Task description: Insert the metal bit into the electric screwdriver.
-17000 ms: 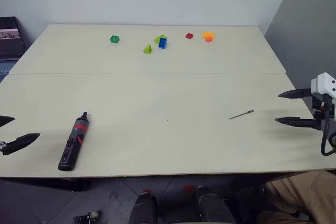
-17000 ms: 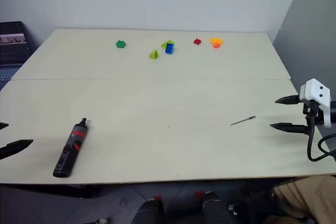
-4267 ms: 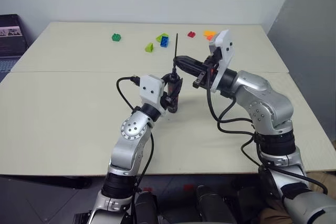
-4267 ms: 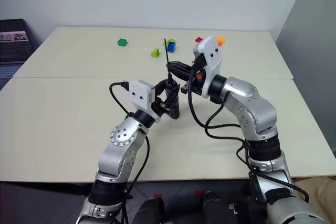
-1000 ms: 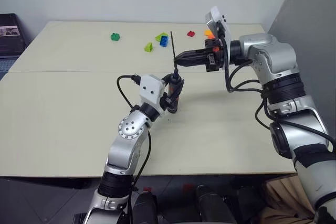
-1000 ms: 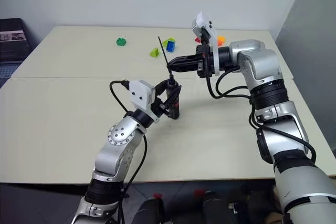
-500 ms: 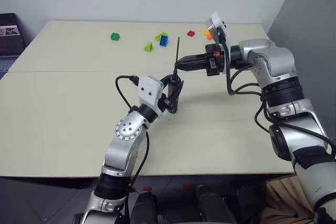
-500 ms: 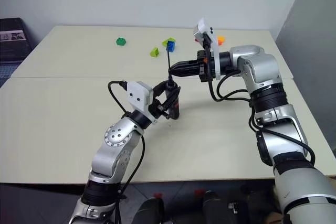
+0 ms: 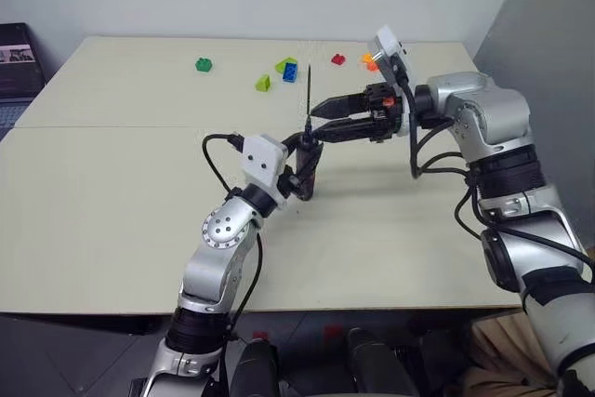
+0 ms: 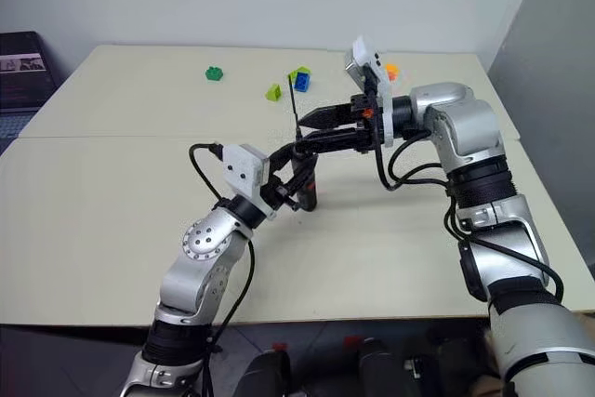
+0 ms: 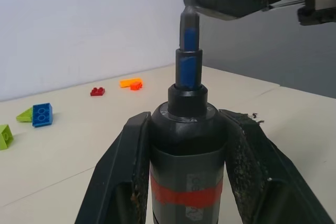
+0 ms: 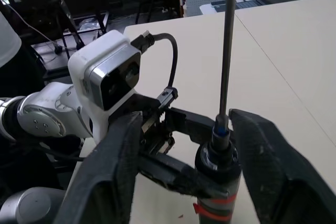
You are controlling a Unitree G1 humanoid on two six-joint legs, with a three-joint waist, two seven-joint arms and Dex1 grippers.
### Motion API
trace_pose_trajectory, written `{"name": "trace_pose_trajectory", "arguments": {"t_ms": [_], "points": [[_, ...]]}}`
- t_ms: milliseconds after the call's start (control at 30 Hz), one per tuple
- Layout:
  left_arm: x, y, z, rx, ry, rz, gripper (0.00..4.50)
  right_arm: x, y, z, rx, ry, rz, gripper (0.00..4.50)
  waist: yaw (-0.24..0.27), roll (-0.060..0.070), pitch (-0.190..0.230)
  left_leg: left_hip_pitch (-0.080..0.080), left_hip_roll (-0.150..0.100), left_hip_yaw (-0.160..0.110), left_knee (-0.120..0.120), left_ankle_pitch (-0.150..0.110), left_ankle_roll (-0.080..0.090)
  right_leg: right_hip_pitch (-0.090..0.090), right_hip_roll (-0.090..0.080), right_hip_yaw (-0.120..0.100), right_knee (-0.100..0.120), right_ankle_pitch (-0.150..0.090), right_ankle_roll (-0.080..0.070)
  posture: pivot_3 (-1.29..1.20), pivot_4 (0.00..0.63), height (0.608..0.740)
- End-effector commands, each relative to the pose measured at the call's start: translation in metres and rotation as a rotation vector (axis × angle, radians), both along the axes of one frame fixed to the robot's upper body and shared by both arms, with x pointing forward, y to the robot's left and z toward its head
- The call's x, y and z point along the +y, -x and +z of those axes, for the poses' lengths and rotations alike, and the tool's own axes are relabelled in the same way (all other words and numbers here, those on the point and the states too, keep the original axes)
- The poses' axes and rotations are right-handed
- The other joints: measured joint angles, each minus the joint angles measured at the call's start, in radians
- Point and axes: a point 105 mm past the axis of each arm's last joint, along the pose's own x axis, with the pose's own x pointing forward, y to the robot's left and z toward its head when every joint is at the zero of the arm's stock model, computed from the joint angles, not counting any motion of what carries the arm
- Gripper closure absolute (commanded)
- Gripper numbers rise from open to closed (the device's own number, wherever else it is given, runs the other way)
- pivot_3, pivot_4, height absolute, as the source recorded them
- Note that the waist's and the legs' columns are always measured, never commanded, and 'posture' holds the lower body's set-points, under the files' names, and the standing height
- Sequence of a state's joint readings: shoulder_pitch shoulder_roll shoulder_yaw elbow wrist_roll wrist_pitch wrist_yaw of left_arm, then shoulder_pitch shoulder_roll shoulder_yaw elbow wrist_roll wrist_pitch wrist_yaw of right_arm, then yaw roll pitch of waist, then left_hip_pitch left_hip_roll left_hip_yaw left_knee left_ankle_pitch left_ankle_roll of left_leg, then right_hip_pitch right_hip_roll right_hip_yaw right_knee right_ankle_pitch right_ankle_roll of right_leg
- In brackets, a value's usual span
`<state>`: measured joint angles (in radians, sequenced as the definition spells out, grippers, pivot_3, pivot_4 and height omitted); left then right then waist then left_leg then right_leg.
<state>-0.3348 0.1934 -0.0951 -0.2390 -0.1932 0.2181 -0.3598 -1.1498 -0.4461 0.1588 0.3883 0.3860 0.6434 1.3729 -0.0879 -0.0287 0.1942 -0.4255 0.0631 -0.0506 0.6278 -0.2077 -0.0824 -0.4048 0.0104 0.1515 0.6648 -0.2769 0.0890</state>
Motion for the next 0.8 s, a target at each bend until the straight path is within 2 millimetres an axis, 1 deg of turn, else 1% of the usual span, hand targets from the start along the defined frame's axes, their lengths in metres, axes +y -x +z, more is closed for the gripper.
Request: {"name": "trace_pose_trajectory", "arguments": {"t_ms": [33,67,100,133,267,333,400,433,467,533,633,667,733,767,800], "points": [[0.014,-0.004,0.01,-0.03,-0.004,0.054,2.86,-0.008,0.005,0.016,-0.068,-0.034,-0.004,0.54,0.0,0.0,0.0,0.0,0.0,0.0,0.0,0.0,0.0,0.0,0.0,0.0,0.0,0.0,0.0,0.0,0.15,0.74],[0.014,-0.005,0.01,-0.032,-0.005,0.054,2.86,-0.011,0.004,0.015,-0.07,-0.031,-0.01,0.43,0.0,0.0,0.0,0.0,0.0,0.0,0.0,0.0,0.0,0.0,0.0,0.0,0.0,0.0,0.0,0.0,0.15,0.74],[0.014,-0.005,0.011,-0.036,-0.007,0.054,2.86,-0.015,0.005,0.016,-0.068,-0.035,-0.02,0.12,0.001,0.0,0.0,0.0,0.0,0.0,0.0,0.0,0.0,0.0,0.0,0.0,0.0,0.0,0.0,0.0,0.15,0.74],[0.014,-0.005,0.012,-0.038,-0.01,0.053,2.86,-0.018,0.005,0.017,-0.068,-0.041,-0.031,0.0,0.001,0.0,0.0,0.0,0.0,0.0,0.0,0.0,0.0,0.0,0.0,0.0,0.0,0.0,0.0,0.0,0.15,0.74],[0.015,-0.005,0.015,-0.046,-0.01,0.048,2.86,-0.032,0.001,0.021,-0.104,-0.049,-0.104,0.0,0.002,0.0,0.0,-0.001,0.0,0.0,0.0,0.0,0.0,0.0,0.0,0.0,-0.001,0.0,0.0,0.0,0.15,0.74],[0.012,-0.005,0.025,-0.079,-0.02,0.036,2.86,-0.045,0.002,0.025,-0.149,-0.051,-0.164,0.0,0.003,0.0,0.0,-0.001,0.0,0.0,0.0,0.0,0.0,0.0,0.0,0.0,-0.001,0.0,0.0,0.0,0.15,0.74],[0.012,-0.007,0.031,-0.099,-0.031,0.034,2.86,-0.052,0.003,0.026,-0.169,-0.052,-0.201,0.0,0.004,0.0,0.0,-0.001,0.0,0.0,0.0,0.0,0.0,0.0,0.0,-0.001,-0.001,0.0,0.0,0.0,0.15,0.74],[0.011,-0.009,0.034,-0.113,-0.068,0.038,2.86,-0.058,0.002,0.027,-0.183,-0.05,-0.233,0.0,0.004,0.0,0.0,-0.002,0.0,0.0,0.0,0.0,0.0,-0.001,0.0,0.0,-0.001,0.0,0.0,0.0,0.15,0.74],[0.01,-0.011,0.038,-0.135,-0.118,0.042,2.86,-0.066,0.001,0.025,-0.213,-0.036,-0.277,0.0,0.005,0.0,0.0,-0.002,0.0,0.0,0.0,0.0,0.0,-0.001,0.0,-0.001,-0.001,0.0,0.0,0.0,0.15,0.74],[0.011,-0.021,0.045,-0.167,-0.275,0.07,2.86,-0.082,0.003,0.023,-0.266,-0.002,-0.354,0.0,0.009,-0.001,0.001,-0.002,0.0,-0.001,0.0,0.0,0.0,-0.001,0.0,-0.001,-0.001,0.0,0.0,0.0,0.15,0.74],[0.015,-0.037,0.049,-0.144,-0.477,0.077,2.86,-0.101,0.01,0.02,-0.315,0.028,-0.443,0.0,0.013,-0.001,0.001,-0.004,-0.001,-0.002,0.0,0.0,0.0,-0.002,-0.001,-0.002,-0.002,0.0,0.0,0.0,0.15,0.74],[0.018,-0.045,0.05,-0.119,-0.562,0.061,2.86,-0.109,0.015,0.019,-0.341,0.05,-0.477,0.0,0.014,-0.001,0.001,-0.005,-0.001,-0.002,0.001,0.0,0.0,-0.002,-0.001,-0.003,-0.002,0.0,0.0,0.0,0.15,0.74],[0.022,-0.055,0.054,-0.105,-0.687,0.043,2.86,-0.119,0.023,0.017,-0.37,0.083,-0.517,0.0,0.017,0.0,0.001,-0.006,-0.001,-0.002,0.0,0.0,0.0,-0.002,-0.001,-0.003,-0.003,0.0,0.0,0.0,0.15,0.74],[0.023,-0.062,0.052,-0.104,-0.824,0.016,2.86,-0.125,0.029,0.014,-0.392,0.128,-0.53,0.0,0.019,0.0,0.001,-0.006,-0.001,-0.002,0.0,0.0,0.0,-0.003,-0.001,-0.003,-0.003,0.0,0.0,0.0,0.15,0.74],[0.025,-0.066,0.05,-0.101,-0.917,0.0,2.86,-0.128,0.033,0.011,-0.405,0.158,-0.536,0.0,0.022,0.0,0.001,-0.006,-0.001,-0.002,0.0,0.0,0.0,-0.003,-0.001,-0.003,-0.003,0.0,0.0,0.0,0.15,0.74]]}}
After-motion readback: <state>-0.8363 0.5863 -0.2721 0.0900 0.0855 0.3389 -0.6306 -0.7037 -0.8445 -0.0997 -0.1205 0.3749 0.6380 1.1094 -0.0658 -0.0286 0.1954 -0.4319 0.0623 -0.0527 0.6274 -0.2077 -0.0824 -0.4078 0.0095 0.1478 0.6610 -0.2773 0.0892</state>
